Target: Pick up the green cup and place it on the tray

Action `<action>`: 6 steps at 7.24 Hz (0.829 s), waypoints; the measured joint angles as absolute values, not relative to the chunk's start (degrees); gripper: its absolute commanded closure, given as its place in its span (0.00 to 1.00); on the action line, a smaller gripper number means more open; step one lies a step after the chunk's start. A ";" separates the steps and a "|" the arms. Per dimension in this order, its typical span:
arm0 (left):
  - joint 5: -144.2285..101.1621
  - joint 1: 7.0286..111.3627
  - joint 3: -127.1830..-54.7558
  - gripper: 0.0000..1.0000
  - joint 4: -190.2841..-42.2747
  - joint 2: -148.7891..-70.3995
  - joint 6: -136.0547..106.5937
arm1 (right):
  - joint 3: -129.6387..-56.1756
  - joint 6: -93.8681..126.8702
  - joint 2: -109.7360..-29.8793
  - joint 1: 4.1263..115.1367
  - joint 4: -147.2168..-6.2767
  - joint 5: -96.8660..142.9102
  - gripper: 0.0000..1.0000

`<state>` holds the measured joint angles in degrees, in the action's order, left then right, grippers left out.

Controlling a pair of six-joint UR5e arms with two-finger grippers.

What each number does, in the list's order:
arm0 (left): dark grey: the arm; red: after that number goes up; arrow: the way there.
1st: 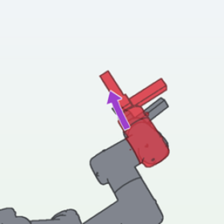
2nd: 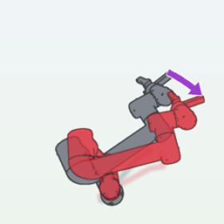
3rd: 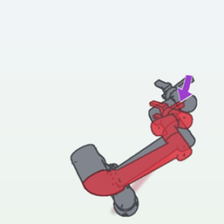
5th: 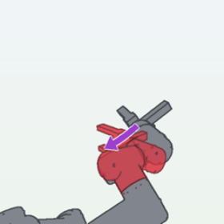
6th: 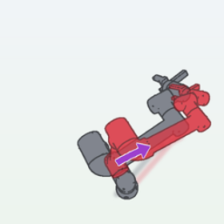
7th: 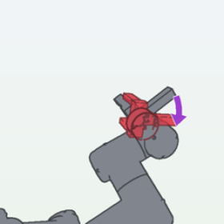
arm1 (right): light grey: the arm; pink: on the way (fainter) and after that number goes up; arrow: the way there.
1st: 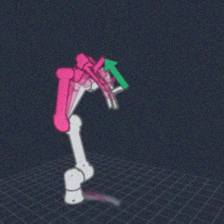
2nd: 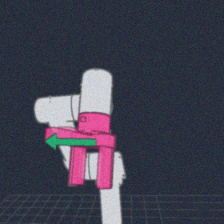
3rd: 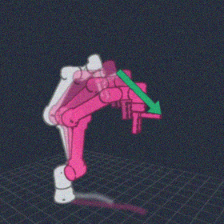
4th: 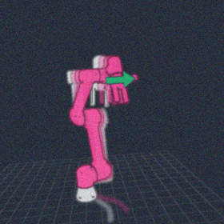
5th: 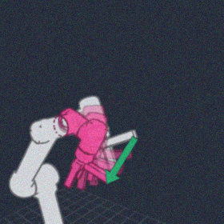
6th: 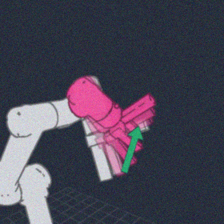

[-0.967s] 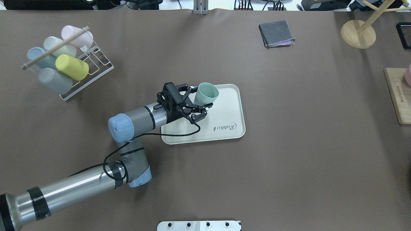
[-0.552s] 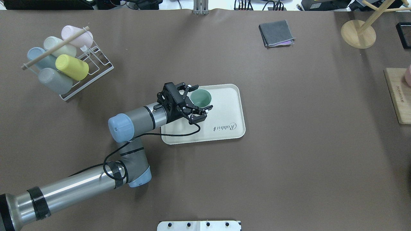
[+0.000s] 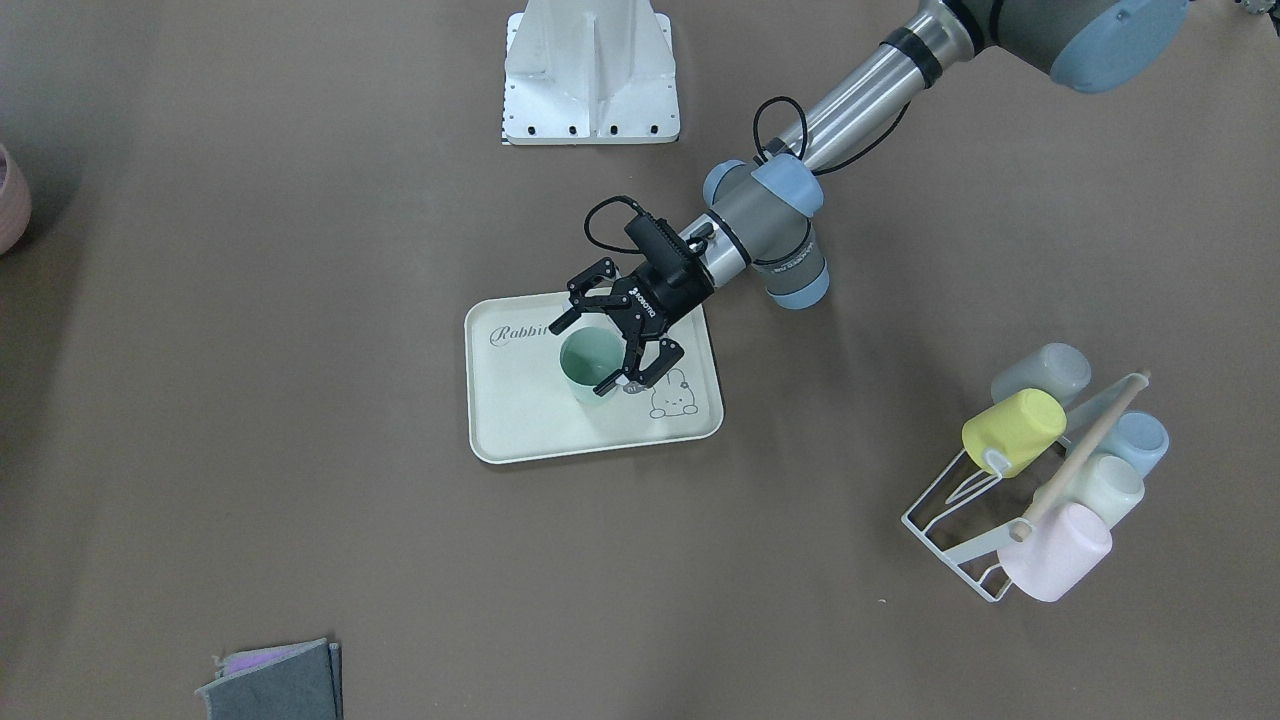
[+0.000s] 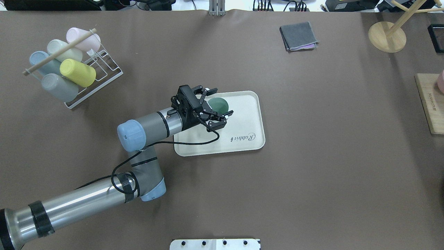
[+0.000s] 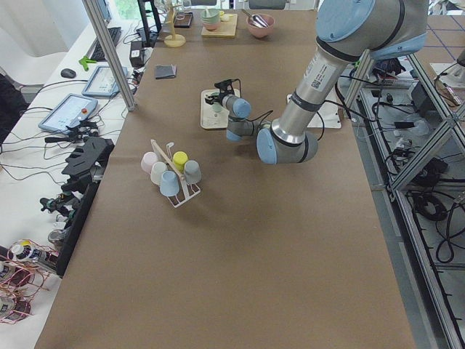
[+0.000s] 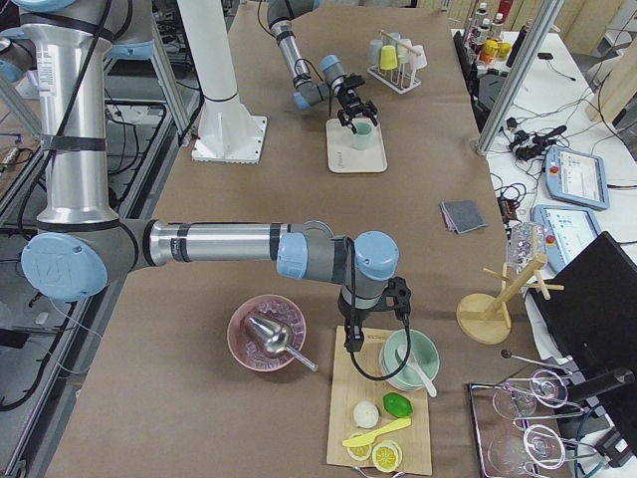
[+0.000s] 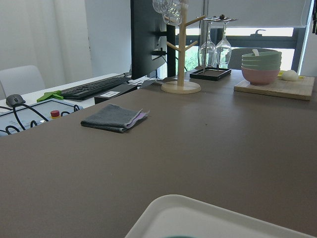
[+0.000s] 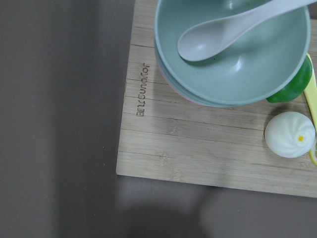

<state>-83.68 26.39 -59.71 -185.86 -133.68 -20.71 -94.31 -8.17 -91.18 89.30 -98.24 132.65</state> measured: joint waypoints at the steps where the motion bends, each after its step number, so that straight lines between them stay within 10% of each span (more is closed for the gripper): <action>1: -83.73 26.85 -63.95 0.01 -180.94 -133.89 -21.16 | -94.30 -8.17 -91.15 89.30 -98.23 132.67 0.00; 6: -84.11 38.50 -70.78 0.01 -145.60 -144.64 -26.33 | -94.35 -8.09 -91.06 89.30 -98.26 132.60 0.00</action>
